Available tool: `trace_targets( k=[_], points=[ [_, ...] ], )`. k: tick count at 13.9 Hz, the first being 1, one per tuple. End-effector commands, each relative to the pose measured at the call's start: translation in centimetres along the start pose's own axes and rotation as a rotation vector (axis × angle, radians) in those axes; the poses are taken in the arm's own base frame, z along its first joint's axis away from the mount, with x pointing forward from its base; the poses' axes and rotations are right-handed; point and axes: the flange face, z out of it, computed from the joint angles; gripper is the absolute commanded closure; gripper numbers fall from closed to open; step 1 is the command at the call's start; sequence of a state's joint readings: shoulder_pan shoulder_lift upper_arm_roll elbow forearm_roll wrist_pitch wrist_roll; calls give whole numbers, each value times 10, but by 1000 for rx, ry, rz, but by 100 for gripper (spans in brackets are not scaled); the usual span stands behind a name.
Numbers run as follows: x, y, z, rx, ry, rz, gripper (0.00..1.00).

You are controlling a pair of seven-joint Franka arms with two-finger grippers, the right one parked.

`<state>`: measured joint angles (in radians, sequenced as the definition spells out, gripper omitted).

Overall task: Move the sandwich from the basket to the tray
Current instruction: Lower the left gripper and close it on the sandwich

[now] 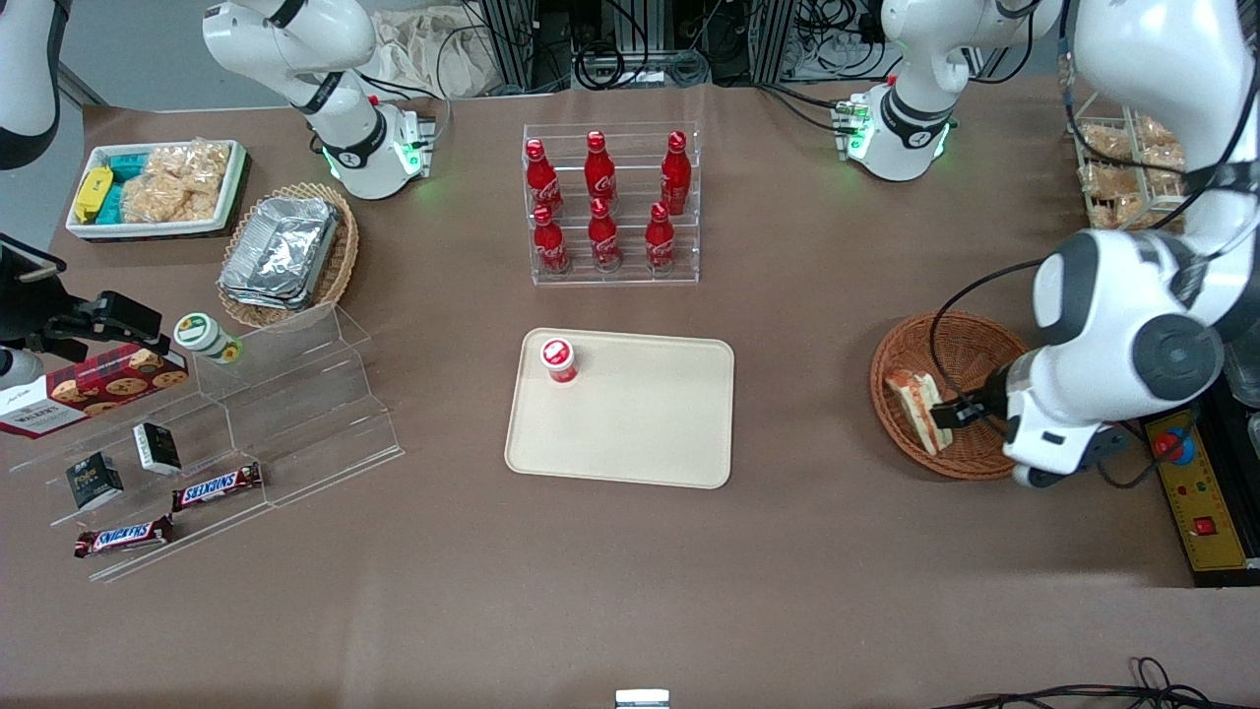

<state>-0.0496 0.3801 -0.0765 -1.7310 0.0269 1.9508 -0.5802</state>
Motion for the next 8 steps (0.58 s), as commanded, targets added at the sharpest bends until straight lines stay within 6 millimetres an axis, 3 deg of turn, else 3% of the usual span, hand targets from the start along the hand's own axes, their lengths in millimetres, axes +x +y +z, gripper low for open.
trace_targets(
  k=[1, 4, 8],
  points=[
    [-14, -6, 40, 10, 22, -25, 0],
    [-30, 2, 75, 4, 33, 1, 0],
    [-41, -2, 114, 105, 39, 68, 0]
  ],
)
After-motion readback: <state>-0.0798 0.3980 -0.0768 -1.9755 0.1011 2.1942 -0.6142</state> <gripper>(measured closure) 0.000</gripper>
